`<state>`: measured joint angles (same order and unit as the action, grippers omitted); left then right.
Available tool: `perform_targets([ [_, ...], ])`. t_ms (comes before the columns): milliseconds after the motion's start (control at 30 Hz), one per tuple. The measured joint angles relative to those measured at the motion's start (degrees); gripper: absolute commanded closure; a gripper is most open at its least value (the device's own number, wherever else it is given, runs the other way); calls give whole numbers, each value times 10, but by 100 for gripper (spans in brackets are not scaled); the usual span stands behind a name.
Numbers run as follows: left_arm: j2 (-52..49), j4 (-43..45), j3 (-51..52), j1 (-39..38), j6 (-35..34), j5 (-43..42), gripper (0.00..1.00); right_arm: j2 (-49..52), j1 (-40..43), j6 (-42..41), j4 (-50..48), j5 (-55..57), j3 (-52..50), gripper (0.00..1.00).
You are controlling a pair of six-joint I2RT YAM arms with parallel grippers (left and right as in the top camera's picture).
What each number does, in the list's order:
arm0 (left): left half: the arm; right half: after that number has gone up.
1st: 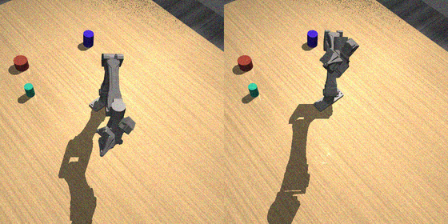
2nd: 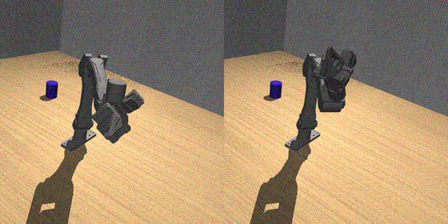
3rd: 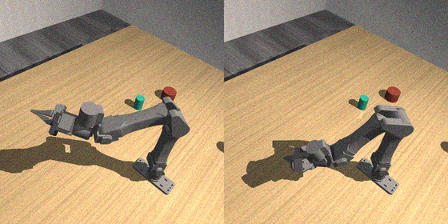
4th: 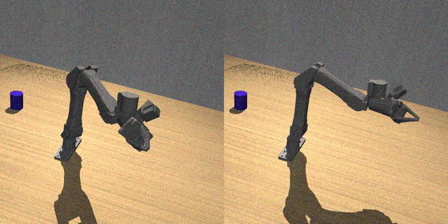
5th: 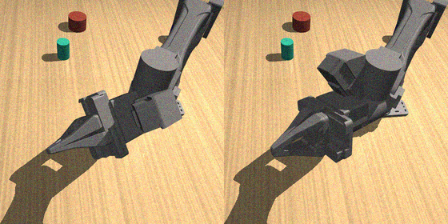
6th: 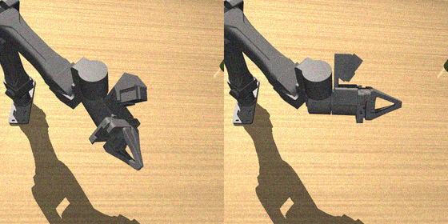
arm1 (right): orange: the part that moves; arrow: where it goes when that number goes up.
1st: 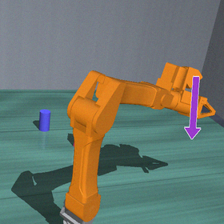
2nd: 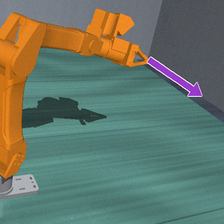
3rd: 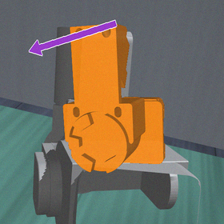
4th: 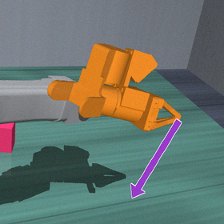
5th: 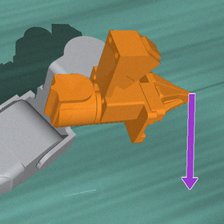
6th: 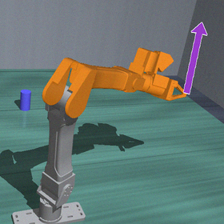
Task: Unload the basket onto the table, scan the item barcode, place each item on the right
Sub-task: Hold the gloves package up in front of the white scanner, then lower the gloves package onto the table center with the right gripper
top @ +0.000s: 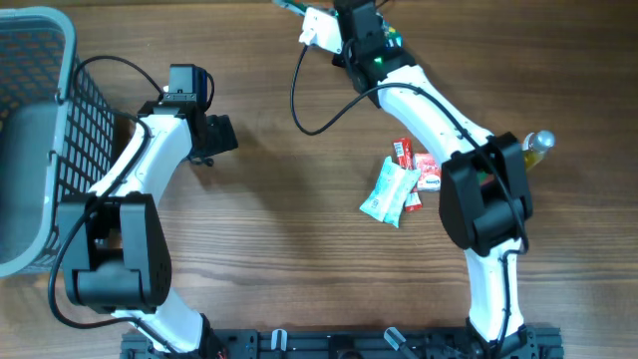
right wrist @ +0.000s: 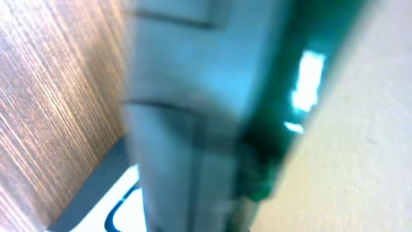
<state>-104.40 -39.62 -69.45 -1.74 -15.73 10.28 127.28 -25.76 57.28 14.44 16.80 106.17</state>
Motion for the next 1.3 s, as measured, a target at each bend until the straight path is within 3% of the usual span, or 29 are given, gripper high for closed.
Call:
perform_targets([
  [200, 0, 0, 0, 0, 0, 0, 0, -95, 1, -102, 117, -37, 0, 96],
  [367, 0, 1, 0, 0, 0, 2, 0, -169, 1, -243, 298, -133, 4, 95],
  [567, 0, 0, 0, 0, 0, 2, 0, -176, 1, -361, 513, -268, -8, 96],
  [833, 0, 0, 0, 0, 0, 2, 0, -175, 1, -457, 528, -325, -105, 95],
  [867, 0, 0, 0, 0, 0, 2, 0, -175, 1, -472, 521, -327, -123, 93],
  [933, 0, 0, 0, 0, 0, 2, 0, -175, 1, -492, 497, -329, -147, 70],
  [1033, 0, 0, 0, 0, 0, 2, 0, -175, 1, -523, 475, -332, -179, 54],
  [1067, 0, 0, 0, 0, 0, 2, 0, -175, 1, -529, 464, -333, -192, 43],
  [1200, 0, 0, 0, 0, 0, 2, 0, -175, 1, -545, 435, -333, -227, 24],
  [1300, 0, 0, 0, 0, 0, 2, 0, -175, 1, -554, 408, -327, -245, 22],
])
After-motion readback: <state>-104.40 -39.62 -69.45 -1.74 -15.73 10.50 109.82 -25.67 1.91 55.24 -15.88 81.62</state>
